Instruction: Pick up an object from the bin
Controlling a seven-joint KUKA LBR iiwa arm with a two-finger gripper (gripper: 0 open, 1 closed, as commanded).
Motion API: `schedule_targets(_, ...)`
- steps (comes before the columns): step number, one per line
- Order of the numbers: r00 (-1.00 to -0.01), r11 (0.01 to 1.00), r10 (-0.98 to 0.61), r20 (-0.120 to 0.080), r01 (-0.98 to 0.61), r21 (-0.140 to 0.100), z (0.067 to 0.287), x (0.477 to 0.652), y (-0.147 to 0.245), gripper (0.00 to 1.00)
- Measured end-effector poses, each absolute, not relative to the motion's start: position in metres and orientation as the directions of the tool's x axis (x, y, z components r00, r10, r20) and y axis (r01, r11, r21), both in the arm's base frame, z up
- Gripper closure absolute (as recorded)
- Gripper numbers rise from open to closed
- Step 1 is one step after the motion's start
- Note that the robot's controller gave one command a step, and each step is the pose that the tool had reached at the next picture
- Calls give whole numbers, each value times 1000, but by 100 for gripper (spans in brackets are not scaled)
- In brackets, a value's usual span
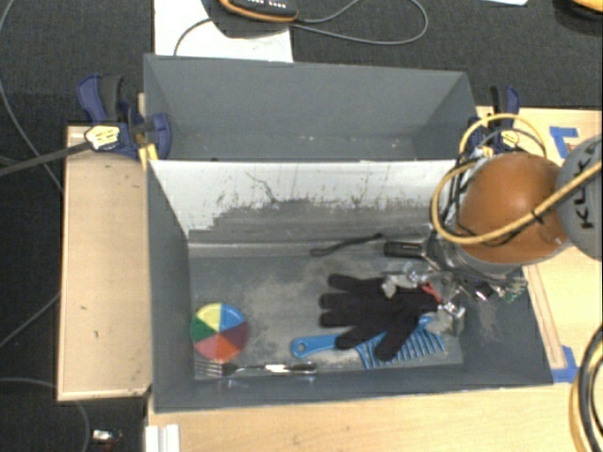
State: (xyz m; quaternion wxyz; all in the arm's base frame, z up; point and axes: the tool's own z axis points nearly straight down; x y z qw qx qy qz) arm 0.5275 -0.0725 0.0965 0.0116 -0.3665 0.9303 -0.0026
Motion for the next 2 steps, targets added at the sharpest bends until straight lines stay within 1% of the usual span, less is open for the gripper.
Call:
schedule_targets(1,-557,558,-830,-17,-830,-16,77,523,-64,100)
schedule_targets(2,-557,558,-830,-17,-830,-16,77,523,-64,100)
